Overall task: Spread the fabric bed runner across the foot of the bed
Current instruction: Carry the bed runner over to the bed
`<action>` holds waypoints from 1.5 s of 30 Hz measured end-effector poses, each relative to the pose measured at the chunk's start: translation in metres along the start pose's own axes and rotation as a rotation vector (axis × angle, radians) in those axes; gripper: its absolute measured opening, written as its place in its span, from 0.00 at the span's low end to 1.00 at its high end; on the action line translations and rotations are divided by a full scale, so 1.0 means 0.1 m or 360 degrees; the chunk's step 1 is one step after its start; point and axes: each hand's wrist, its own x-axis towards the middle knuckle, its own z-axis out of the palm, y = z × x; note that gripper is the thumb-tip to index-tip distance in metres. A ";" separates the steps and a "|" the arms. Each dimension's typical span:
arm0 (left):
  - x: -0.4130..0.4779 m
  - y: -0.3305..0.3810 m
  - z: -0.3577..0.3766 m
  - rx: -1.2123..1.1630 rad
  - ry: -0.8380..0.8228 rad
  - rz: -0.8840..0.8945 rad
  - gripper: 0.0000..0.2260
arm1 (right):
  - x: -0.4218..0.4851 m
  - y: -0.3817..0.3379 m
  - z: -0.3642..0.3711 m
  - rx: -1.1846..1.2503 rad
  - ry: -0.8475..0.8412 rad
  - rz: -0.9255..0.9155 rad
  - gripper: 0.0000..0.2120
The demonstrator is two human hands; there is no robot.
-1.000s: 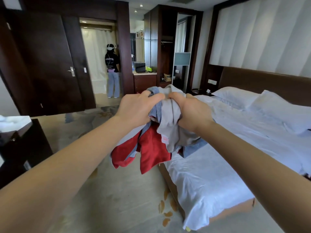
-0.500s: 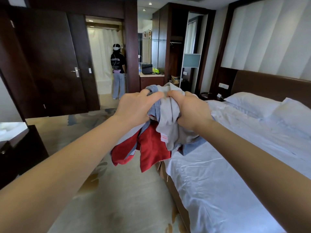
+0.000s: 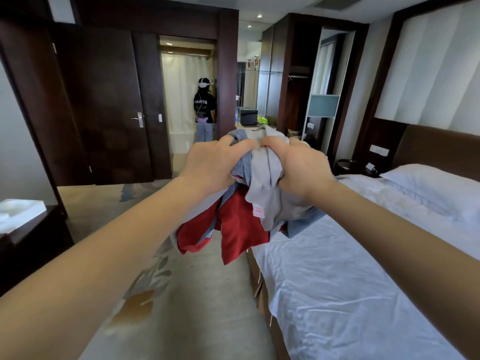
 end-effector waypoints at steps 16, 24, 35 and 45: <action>0.85 -0.87 1.40 -0.0079 -0.0099 0.0142 0.27 | 1.23 0.30 1.22 0.0013 -0.0076 0.0116 0.33; 1.38 -1.29 1.98 -0.0147 -0.0082 0.0248 0.28 | 1.81 0.43 1.63 -0.0092 -0.0024 0.0262 0.32; 2.16 -1.30 2.84 -0.0202 -0.0049 0.0326 0.30 | 2.37 1.12 2.14 -0.0156 -0.0076 0.0356 0.33; 3.10 -1.03 3.50 -0.0235 0.0096 0.0379 0.30 | 2.84 2.05 2.41 -0.0236 -0.0042 0.0391 0.33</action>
